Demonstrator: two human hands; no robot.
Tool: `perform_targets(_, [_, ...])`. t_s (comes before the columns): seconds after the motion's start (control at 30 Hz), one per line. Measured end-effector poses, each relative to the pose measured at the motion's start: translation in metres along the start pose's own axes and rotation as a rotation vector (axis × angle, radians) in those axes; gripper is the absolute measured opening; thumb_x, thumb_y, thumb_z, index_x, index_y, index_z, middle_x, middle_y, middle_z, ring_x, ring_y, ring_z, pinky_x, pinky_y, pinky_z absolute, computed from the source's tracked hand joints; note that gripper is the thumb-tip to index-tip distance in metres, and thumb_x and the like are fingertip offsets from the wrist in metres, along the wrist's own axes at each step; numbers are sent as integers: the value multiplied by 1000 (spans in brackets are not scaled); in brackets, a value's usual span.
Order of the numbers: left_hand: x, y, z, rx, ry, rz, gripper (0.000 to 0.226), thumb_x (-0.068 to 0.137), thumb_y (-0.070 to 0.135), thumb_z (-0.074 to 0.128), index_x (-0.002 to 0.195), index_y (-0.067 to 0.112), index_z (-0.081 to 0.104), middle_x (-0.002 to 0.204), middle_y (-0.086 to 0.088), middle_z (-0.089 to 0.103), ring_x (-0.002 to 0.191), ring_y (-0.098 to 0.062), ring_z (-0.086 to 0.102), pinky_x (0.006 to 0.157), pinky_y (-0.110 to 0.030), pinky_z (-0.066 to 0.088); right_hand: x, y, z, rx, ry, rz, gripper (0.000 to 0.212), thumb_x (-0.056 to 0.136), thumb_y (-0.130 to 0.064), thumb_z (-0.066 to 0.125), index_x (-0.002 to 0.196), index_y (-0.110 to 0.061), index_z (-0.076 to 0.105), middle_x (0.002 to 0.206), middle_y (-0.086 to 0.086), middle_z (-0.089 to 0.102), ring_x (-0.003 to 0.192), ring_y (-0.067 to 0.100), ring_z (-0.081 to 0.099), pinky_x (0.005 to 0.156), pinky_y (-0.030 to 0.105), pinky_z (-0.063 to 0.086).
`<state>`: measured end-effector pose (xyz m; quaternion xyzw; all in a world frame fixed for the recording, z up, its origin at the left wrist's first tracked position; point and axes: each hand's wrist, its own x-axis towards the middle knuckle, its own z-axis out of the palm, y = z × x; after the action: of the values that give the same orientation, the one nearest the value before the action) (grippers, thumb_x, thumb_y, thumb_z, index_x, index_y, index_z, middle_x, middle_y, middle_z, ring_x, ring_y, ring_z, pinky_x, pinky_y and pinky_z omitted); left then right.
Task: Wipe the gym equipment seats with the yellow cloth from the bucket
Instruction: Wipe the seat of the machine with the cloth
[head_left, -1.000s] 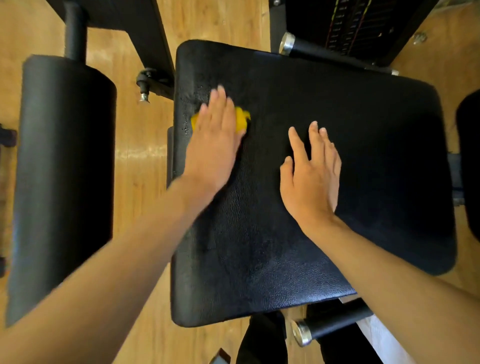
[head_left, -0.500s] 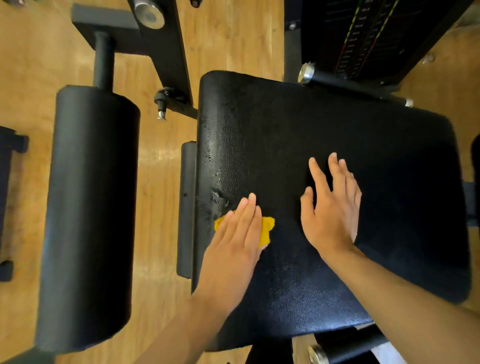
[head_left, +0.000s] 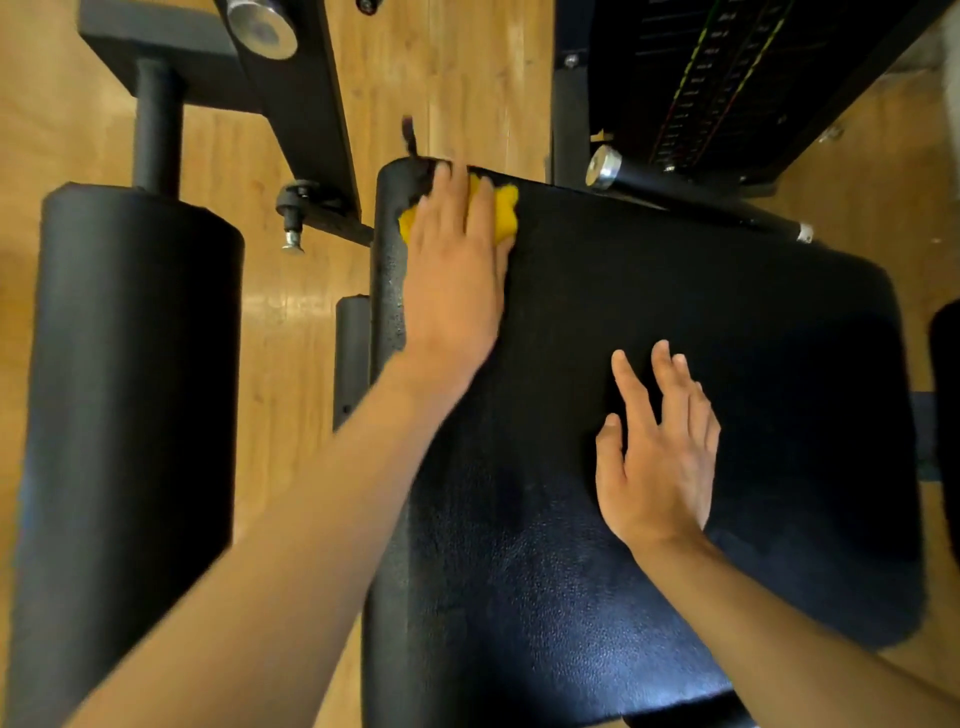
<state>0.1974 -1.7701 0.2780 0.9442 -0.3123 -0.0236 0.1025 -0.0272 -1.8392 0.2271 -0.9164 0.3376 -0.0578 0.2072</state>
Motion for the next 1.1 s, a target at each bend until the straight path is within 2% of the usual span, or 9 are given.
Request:
perform_targets(0.17, [-124,19,-9,4,-187,95,62,101,23,60,155,5,37,167,-16,24,156,-31,20,126,-44,22,0,-2,-4,-17,-36,19,57,97,-31,34,153,-23,39,163,9,25,151,30,19,120,50,22])
perform_targets(0.4, [39,27,10,79,-193,184,55,108,22,47,156,1,30,167,-20,22,157,-33,13,127,-40,10,3,-4,-2,-38,-25,8,58,94,-30,38,151,-22,42,161,13,28,149,34,24,119,52,24])
perform_targets(0.47, [84,39,21,75,-242,198,50,109,27,44,151,1,37,160,-20,35,150,-36,30,121,-40,24,4,-3,0,-40,-20,-3,58,93,-30,39,151,-22,42,162,13,28,149,33,25,120,50,22])
perform_targets(0.53, [100,51,27,70,-250,203,40,109,29,42,140,5,47,142,-16,52,127,-35,53,100,-42,41,6,-2,0,-55,-30,-3,58,93,-30,40,151,-23,41,162,13,28,150,32,24,120,49,21])
perform_targets(0.6, [89,56,26,56,-207,209,34,108,28,43,134,8,51,128,-12,58,113,-33,59,91,-41,43,5,-2,-2,-64,-42,7,58,93,-30,40,151,-23,41,162,12,28,150,31,24,120,49,21])
perform_targets(0.67, [61,50,21,29,-162,243,33,103,18,51,134,8,54,131,-13,59,120,-34,57,99,-41,42,5,-2,-4,-73,-54,10,58,93,-30,39,151,-23,41,162,12,28,150,32,25,120,49,22])
perform_targets(0.77, [-12,24,4,13,-150,272,57,94,3,60,150,6,45,158,-13,43,147,-32,39,118,-44,35,5,-3,-7,-84,-89,26,58,94,-32,36,151,-24,39,162,12,27,150,31,23,120,52,24])
perform_targets(0.93, [-129,-17,-35,16,-262,126,71,95,8,68,158,11,36,167,-5,29,156,-23,23,125,-41,26,6,-5,-8,-55,-105,39,59,95,-34,32,152,-23,38,163,10,24,151,31,19,121,53,22])
perform_targets(1.1, [-49,-27,-27,-49,-172,78,58,104,12,54,158,6,33,168,-11,24,157,-29,14,127,-38,15,5,-6,-7,-49,-93,39,59,94,-34,31,152,-22,37,163,11,23,151,32,18,119,53,20])
